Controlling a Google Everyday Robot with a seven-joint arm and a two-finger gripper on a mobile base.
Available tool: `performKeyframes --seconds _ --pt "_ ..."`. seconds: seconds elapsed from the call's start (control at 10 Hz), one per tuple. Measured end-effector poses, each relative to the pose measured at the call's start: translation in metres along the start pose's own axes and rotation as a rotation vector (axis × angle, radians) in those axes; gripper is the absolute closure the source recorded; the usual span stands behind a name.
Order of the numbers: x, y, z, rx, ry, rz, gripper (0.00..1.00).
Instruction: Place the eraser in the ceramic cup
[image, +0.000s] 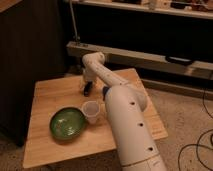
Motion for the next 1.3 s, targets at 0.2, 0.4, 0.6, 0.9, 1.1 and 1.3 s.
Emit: performKeyframes --seconds 0.2,0.4,0.6,0.9,1.1,1.3 --pt "0.0 -0.001 -0.001 0.012 0.021 0.009 0.75" --pt "-0.002 -0.001 -0.01 0.085 0.099 0.022 0.96" --pt "-0.002 0.003 -0.04 0.159 0.208 0.02 1.0" --pt "0.001 -0.001 -0.117 0.271 0.409 -0.029 1.0" --pt "-0.007 -0.005 -0.173 0.376 0.56 -0.071 1.0" --pt "-0.044 -0.002 -0.22 0.508 0.692 -0.101 1.0"
